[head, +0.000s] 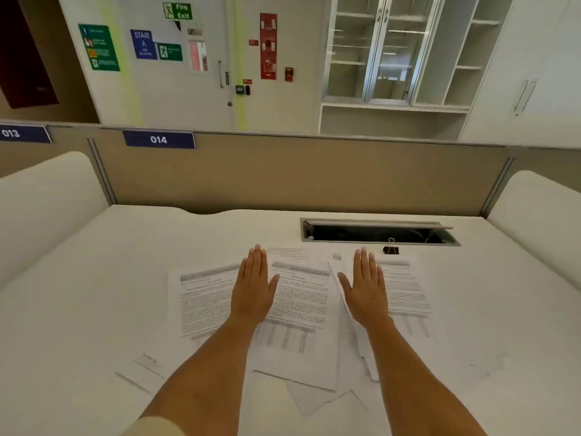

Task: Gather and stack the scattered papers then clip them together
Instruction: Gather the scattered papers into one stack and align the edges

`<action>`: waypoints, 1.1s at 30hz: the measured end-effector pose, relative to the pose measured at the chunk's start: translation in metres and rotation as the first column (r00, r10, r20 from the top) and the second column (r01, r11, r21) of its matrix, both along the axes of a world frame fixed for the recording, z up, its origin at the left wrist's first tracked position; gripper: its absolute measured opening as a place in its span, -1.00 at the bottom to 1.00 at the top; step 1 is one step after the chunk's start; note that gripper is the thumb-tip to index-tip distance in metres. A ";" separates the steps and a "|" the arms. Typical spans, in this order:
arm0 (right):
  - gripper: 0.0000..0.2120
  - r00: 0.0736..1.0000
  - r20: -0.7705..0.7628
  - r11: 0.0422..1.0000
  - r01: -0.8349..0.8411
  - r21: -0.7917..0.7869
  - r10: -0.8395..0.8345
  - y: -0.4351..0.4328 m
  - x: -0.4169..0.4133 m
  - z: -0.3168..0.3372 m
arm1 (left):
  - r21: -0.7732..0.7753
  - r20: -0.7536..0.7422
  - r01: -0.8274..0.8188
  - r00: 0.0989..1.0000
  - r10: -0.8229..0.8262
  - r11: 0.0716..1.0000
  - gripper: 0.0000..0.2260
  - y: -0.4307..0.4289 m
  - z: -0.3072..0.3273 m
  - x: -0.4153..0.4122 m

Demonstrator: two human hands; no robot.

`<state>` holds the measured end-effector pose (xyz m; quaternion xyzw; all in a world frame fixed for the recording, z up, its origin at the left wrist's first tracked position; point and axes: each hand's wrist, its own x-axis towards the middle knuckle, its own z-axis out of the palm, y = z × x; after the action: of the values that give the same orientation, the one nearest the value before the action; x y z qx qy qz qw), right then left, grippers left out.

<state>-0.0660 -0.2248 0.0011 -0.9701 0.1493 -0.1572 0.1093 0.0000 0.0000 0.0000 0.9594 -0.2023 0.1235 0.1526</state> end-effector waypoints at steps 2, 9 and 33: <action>-0.09 0.999 -0.032 0.998 0.000 0.056 0.002 0.003 -0.003 -0.013 | -0.029 -0.015 -0.015 1.000 0.014 0.999 -0.13 0.001 -0.012 -0.002; -0.38 0.963 -0.268 0.994 0.005 0.106 0.024 0.006 -0.018 -0.044 | 0.004 -0.188 -0.051 0.981 0.051 0.999 -0.10 0.005 -0.047 -0.016; -0.50 0.988 0.071 0.873 0.087 0.480 -0.138 -0.003 -0.026 -0.030 | -0.591 -0.654 -0.604 0.747 0.121 0.534 -0.71 0.023 0.001 0.000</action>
<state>-0.0916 -0.2279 -0.0288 -0.8938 0.2335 -0.1716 0.3423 -0.0001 0.0226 0.0008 0.8092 0.1378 -0.0468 0.5693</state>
